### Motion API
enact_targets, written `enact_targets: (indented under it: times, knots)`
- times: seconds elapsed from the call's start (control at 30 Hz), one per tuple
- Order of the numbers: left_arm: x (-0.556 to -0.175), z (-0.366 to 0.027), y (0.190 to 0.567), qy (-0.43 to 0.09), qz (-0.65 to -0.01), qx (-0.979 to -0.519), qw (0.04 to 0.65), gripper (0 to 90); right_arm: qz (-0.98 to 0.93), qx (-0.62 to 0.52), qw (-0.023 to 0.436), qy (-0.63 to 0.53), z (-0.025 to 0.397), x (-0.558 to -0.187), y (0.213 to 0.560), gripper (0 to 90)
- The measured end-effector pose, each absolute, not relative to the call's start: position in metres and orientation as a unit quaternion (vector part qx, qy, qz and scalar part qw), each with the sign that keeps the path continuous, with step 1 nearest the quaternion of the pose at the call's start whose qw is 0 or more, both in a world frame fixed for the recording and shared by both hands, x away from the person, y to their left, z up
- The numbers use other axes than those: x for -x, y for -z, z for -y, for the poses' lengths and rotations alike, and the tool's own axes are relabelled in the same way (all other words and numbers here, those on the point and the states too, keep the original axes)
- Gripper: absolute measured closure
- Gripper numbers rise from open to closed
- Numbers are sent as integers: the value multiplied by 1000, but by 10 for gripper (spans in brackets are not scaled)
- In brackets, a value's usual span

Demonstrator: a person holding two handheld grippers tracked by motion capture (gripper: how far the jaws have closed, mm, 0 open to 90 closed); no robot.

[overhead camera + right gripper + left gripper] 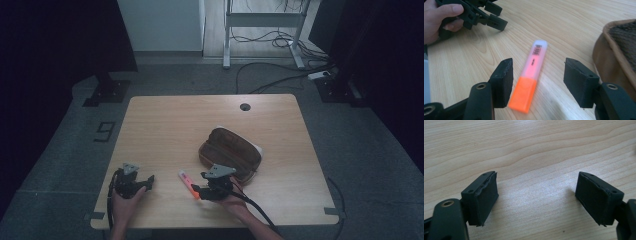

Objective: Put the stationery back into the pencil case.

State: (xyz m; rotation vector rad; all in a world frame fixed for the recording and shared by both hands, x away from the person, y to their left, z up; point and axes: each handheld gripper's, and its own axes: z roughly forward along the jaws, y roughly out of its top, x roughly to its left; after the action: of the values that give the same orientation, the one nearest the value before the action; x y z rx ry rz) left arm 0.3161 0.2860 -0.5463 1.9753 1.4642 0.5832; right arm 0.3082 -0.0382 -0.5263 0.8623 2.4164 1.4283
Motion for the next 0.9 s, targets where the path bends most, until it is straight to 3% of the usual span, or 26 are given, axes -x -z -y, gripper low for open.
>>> enact_targets:
  times: [0.47, 0.9]
  knots:
    - [-316, -286, 546, -220, -552, -745, 302, 181, -845, -285, 111, -439, 13, -312, 543, 419]
    - [-316, -286, 546, -220, -552, -745, 302, 181, -860, -281, 121, -408, 8, -312, 551, 488]
